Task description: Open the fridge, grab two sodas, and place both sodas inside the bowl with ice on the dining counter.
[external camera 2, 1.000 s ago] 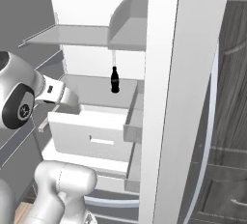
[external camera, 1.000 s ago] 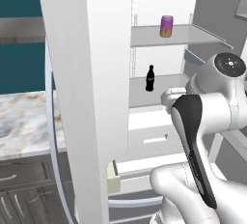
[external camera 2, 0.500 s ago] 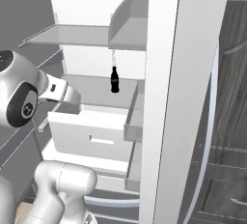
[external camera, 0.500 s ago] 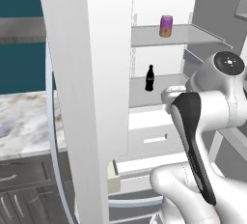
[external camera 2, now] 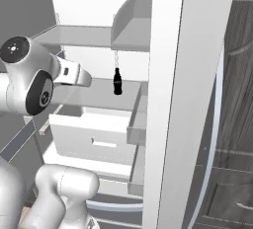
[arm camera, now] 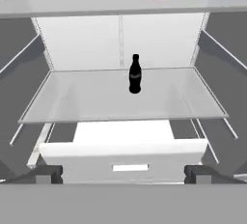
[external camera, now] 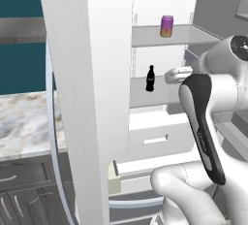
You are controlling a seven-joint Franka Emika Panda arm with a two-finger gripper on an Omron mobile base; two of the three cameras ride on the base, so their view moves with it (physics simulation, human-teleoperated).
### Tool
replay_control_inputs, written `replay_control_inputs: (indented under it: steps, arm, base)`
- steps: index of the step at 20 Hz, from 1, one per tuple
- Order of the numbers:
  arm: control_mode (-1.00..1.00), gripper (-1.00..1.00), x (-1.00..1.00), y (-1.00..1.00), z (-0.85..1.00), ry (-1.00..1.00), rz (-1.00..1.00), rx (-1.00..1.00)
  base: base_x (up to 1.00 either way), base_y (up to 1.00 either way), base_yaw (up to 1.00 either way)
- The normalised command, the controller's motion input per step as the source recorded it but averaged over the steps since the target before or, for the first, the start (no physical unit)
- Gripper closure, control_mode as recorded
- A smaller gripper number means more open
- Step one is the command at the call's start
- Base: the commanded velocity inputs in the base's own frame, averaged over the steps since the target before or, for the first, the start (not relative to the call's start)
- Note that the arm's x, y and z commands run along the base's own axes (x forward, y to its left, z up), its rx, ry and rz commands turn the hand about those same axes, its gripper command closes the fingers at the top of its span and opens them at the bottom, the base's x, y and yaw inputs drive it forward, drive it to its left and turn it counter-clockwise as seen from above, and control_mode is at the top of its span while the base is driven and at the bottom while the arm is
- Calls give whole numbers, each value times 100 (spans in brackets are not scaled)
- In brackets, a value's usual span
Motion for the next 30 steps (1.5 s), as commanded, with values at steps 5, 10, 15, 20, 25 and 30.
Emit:
replay_control_inputs:
  steps: [5, 10, 15, 20, 25, 30]
  arm:
    - [-100, -100, 0, -13, 58, -30, 0, 0]
    - [-100, -100, 0, -28, 37, -35, 0, 0]
    - [-100, -100, 7, -13, 40, -15, -2, 0]
    - [-100, -100, 38, 1, 16, 0, -4, 0]
    - [-100, -100, 26, 5, 0, 1, -1, -1]
    - [-100, -100, 14, 4, -8, -5, 5, -2]
  base:
    - [0, 0, 0]
    - [0, 0, 0]
    - [0, 0, 0]
    - [0, 0, 0]
    - [0, 0, 0]
    - [0, 0, 0]
